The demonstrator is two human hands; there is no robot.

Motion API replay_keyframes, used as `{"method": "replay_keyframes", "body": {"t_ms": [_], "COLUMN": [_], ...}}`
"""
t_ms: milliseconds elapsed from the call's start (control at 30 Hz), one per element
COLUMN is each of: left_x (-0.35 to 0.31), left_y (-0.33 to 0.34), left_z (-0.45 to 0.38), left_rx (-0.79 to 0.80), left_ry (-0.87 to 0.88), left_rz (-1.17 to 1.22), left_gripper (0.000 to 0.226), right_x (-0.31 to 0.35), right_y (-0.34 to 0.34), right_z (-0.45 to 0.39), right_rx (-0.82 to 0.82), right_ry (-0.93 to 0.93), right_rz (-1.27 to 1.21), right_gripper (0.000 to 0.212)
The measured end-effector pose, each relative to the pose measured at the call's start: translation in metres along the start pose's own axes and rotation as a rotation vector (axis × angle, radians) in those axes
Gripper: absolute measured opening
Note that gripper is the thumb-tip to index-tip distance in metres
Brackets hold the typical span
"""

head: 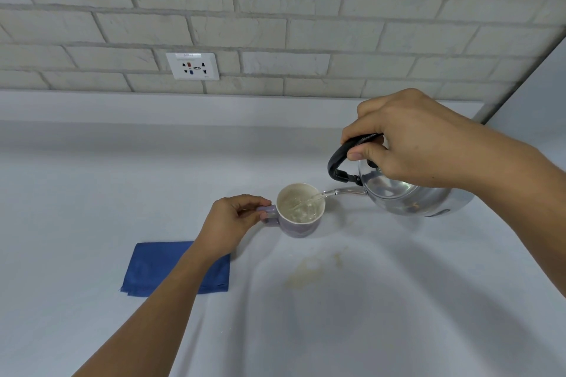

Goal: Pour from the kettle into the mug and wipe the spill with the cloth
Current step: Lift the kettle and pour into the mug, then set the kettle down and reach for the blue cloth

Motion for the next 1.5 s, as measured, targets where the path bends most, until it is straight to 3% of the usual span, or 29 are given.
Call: {"method": "replay_keyframes", "body": {"t_ms": [200,667,933,1133,1267,1500], "left_x": [0.000,-0.003,-0.012,-0.067,-0.114,-0.161], "left_y": [0.000,0.001,-0.001,-0.001,0.018,0.053], "left_z": [0.000,0.002,-0.002,-0.028,-0.049,-0.084], "left_rx": [-0.008,-0.008,0.017,-0.015,0.052,0.157], "left_ry": [-0.008,-0.021,-0.028,0.147,0.271,0.342], "left_rz": [-0.003,-0.004,-0.002,-0.031,-0.054,-0.043], "left_gripper": [0.023,0.021,0.022,0.018,0.019,0.031], "right_x": [-0.008,-0.053,-0.075,-0.088,-0.098,-0.112], "right_y": [0.003,0.040,0.057,0.062,0.057,0.048], "right_z": [0.003,0.040,0.053,0.051,0.042,0.022], "right_rx": [-0.035,-0.300,-0.374,-0.413,-0.417,-0.450], "right_ry": [0.025,0.215,0.234,0.236,0.227,0.200], "right_rz": [-0.054,-0.611,-0.723,-0.773,-0.777,-0.820], "right_gripper": [0.009,0.016,0.017,0.013,0.011,0.010]}}
Point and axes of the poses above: each hand's wrist, its own z-axis away from the middle knuckle, its own y-axis out of the palm, x = y × z, the point moved 1 cm from there along -z, towards the middle knuckle, and after that the axes turned 11 degrees about x, right-handed, at the moved point
